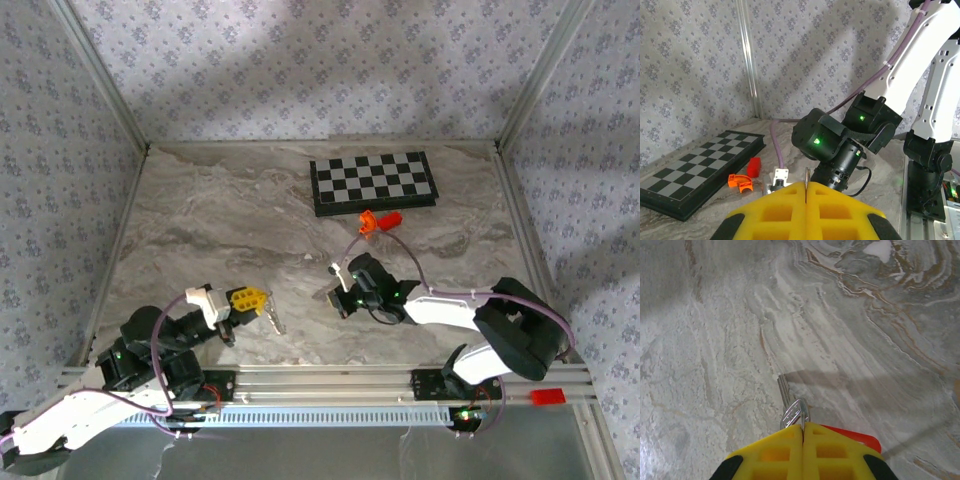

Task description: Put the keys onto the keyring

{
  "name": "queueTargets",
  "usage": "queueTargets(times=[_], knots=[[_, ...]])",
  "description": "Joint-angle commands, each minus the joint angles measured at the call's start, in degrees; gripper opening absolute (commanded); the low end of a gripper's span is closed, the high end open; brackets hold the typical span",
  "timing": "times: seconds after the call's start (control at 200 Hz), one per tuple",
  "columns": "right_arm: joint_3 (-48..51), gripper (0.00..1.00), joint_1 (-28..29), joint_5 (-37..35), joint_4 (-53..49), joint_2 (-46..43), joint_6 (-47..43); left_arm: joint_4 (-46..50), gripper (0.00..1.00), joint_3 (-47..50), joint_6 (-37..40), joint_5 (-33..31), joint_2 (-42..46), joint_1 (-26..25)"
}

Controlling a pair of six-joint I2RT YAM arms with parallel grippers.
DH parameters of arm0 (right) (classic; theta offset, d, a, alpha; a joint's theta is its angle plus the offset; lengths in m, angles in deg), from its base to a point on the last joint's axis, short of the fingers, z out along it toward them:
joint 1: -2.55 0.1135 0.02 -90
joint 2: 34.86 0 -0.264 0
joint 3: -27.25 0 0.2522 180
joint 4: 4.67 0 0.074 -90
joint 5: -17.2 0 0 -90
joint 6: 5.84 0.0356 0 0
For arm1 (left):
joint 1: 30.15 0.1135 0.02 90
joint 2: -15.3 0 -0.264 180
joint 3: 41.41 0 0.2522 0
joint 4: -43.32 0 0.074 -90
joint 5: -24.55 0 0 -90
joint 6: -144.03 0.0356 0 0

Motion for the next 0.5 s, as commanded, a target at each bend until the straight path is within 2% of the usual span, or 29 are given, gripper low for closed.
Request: queueTargets(times=[0.0, 0.28, 0.435, 0.495], knots=[[1.36, 0.00, -0.17, -1.86, 2.95, 0.26, 3.88, -2.94, 0.00, -0.41, -0.19, -1.14, -0.31, -0.40], [-0.87, 0.00, 0.14, -3.37, -0.99, 2.95, 5.21, -4.02, 0.00, 0.26, 0.30, -1.30, -1.42, -0.45], [-2.22, 0.08, 0.74, -4.57, -2.60, 4.34, 5.18, -3.49, 0.00, 0.16, 0.74, -1.60, -0.92, -0.45], [-3.44, 0.15, 0.67, -4.48, -4.20, 4.33, 4.40, -3.57, 0.00, 0.16, 0.77, -1.58, -0.55, -0.45]])
